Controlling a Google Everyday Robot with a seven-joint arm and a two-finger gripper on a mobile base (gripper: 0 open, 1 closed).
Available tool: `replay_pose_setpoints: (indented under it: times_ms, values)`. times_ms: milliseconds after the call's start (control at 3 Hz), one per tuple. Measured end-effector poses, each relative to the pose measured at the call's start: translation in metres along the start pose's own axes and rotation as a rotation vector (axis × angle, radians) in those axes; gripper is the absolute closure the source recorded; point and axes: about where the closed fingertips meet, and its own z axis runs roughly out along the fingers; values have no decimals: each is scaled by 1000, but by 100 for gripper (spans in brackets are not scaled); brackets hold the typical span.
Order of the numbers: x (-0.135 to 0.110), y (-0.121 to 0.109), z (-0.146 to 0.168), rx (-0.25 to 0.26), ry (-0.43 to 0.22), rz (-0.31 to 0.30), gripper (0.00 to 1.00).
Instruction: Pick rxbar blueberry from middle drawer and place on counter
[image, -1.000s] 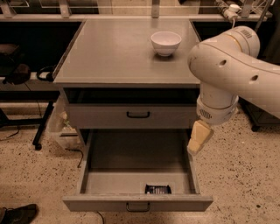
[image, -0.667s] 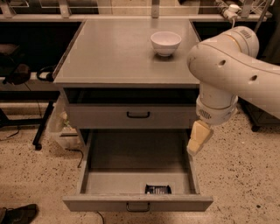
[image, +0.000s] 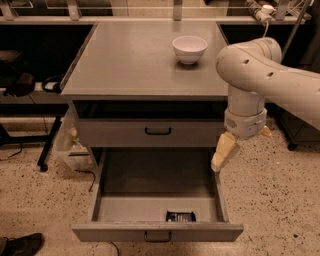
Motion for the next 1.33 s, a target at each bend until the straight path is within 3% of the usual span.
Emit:
replay_pose_setpoints:
  times_ms: [333, 667, 1000, 1333]
  values:
    - [-13, 5, 26, -154, 76, 137, 0]
    - [-10, 14, 31, -246, 77, 300, 0]
    - [-4, 32, 24, -279, 59, 446, 0]
    - [-8, 55, 18, -292, 35, 525, 0]
